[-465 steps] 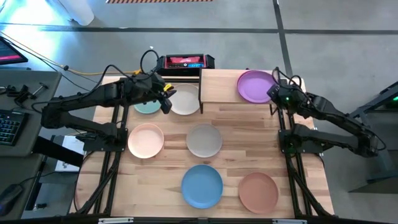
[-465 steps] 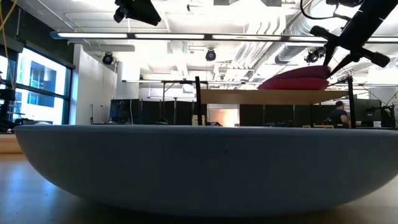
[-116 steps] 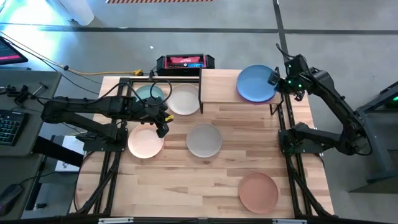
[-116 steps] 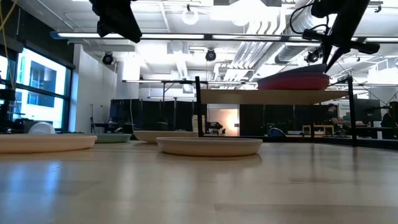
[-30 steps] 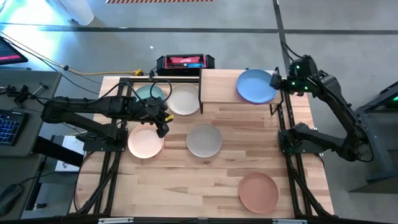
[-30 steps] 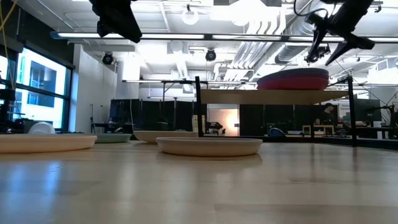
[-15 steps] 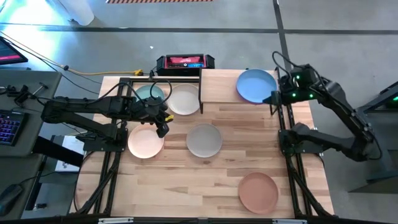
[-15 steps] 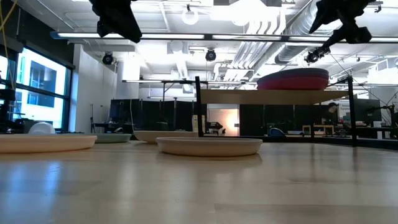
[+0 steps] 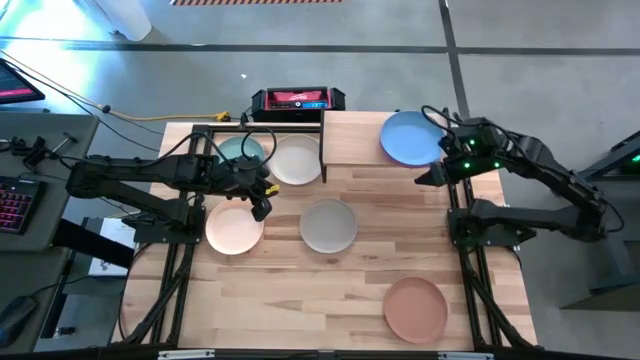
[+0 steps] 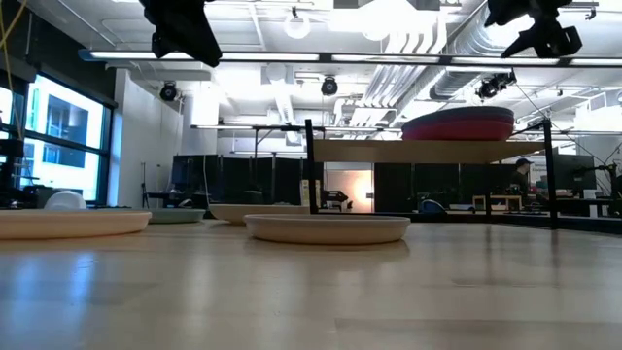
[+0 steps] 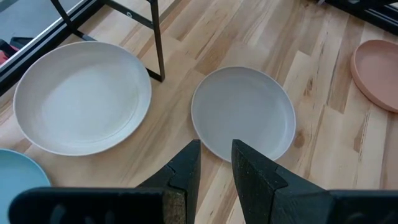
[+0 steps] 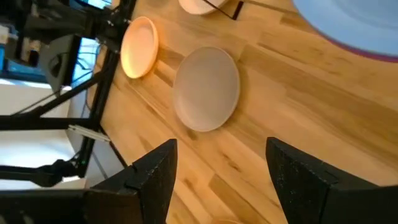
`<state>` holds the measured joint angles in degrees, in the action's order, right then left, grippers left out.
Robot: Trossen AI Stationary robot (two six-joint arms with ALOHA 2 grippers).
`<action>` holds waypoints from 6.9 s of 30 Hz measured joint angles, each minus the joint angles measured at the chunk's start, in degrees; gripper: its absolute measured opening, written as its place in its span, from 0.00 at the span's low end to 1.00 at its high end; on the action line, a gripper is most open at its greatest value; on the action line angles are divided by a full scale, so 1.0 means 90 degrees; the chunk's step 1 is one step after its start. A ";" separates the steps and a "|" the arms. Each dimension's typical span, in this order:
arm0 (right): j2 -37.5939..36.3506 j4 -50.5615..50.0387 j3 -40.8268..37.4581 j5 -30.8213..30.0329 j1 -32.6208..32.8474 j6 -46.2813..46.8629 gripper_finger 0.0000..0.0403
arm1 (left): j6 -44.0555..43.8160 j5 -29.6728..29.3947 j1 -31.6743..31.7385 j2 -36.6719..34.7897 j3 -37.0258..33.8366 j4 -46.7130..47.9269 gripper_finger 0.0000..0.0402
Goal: Place and stack plates onto a shelf
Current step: Stack the light gray plate on top of the blue plate on the shelf
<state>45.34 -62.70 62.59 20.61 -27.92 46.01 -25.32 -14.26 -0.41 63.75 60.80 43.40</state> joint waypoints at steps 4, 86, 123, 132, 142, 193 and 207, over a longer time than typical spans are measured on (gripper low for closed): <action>0.0002 0.0332 0.0000 -0.0257 0.0432 0.0461 0.56 | -0.0002 0.0000 0.0001 0.0001 0.0000 0.0000 0.19; 0.3725 0.3060 0.0000 -0.1456 0.3947 0.2000 0.56 | 0.5890 0.0690 0.2229 0.3586 0.0000 -0.0766 0.19; 0.3716 0.2995 0.0000 -0.1456 0.3997 0.2049 0.56 | 0.6093 0.0442 0.2563 0.4481 0.0007 -0.1080 0.19; 0.3716 0.2995 0.0000 -0.1458 0.3997 0.2051 0.56 | 0.5955 0.0003 0.2570 0.4508 0.0017 -0.1073 0.06; 0.3716 0.3004 0.0000 -0.1458 0.3997 0.2053 0.56 | 0.5829 -0.0363 0.2439 0.4456 0.0009 -0.1065 0.01; 0.3337 0.5932 0.0002 -0.2356 0.3705 0.1332 0.56 | 0.6701 -0.3000 -0.1038 0.0773 0.1305 0.0633 0.00; 0.2618 0.7469 0.0009 -0.3237 0.3618 0.0592 0.56 | 0.7626 -0.3950 -0.1614 0.1399 0.1924 0.1247 0.00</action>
<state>68.90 4.52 62.66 -8.53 4.65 51.34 43.32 -49.81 -14.94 76.34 78.12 54.62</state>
